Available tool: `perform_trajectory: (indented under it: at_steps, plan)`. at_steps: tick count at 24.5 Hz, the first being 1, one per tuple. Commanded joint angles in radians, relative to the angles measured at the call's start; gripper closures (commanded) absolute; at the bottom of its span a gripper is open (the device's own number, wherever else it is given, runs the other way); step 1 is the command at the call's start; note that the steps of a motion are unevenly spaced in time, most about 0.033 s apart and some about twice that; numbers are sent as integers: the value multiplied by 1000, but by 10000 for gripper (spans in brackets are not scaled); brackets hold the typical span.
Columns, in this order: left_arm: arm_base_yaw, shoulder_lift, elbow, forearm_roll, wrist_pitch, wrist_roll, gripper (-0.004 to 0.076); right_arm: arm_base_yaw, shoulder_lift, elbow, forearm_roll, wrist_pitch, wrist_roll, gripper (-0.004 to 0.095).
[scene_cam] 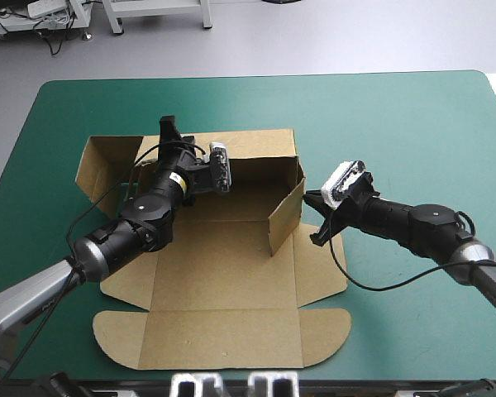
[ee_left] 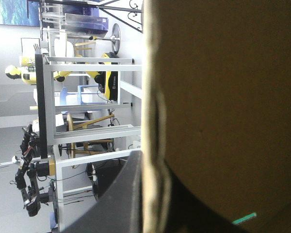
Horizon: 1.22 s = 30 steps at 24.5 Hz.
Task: Fold the box
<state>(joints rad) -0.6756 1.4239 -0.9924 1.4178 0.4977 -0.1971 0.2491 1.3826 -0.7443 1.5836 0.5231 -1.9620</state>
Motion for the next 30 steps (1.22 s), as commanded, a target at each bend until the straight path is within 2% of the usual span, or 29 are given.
perform_trajectory:
  at_steps: [1,2,4,6,10,13,18,24,30]
  plan:
    - [1,-36,-27,-19,-3,20,734,-3,-66,-45,-57,40,57,621]
    - [0,-36,-27,-19,-10,20,734,-3,-76,-46,-88,51,93,405]
    - [0,-36,-27,-23,-12,20,734,-3,-67,-47,-98,80,101,212]
    - [0,-36,-27,-26,-11,20,734,-3,-45,-49,-96,91,104,212]
    - [-26,-36,-27,-119,2,90,734,34,-22,-51,28,91,46,212]
    - [-90,-27,-27,-128,63,131,733,102,-20,-60,81,-27,31,212]
    - [-122,-3,-31,-128,144,131,724,119,-20,-93,112,-85,59,212]
    - [-122,16,-105,-294,202,131,709,119,-20,-141,112,-132,76,212]
    - [-128,16,-117,-407,218,242,711,119,-20,-143,10,-123,189,212]
